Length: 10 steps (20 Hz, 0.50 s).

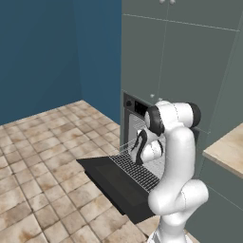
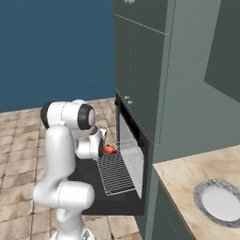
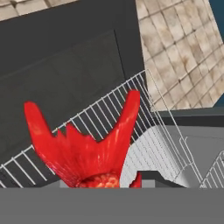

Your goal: Place the fish on the bottom rack of the oven, and slide the tray back inside. Close the oven door.

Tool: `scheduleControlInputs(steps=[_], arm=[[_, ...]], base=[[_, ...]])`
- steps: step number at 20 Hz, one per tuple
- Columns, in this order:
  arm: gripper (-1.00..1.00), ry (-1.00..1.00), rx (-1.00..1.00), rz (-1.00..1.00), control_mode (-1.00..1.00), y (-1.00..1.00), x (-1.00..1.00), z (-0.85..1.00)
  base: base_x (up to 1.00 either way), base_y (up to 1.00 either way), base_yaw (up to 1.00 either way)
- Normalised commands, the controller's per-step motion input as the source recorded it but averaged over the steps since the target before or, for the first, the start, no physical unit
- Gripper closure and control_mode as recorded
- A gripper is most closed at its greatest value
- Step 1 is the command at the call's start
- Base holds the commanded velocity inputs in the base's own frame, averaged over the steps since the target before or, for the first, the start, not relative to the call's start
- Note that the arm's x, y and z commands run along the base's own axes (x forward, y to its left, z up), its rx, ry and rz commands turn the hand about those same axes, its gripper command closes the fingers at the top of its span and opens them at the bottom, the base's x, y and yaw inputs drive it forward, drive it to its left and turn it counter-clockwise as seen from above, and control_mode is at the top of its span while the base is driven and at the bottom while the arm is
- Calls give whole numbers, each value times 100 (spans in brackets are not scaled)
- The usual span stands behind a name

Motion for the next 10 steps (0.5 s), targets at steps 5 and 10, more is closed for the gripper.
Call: scheduleControlInputs(steps=[5, 10], arm=[[100, 0, 0, 0, -100, 0, 43, -32], [100, 0, 0, 0, -100, -6, 41, -33]], base=[[0, 0, 0], [0, 0, 0]])
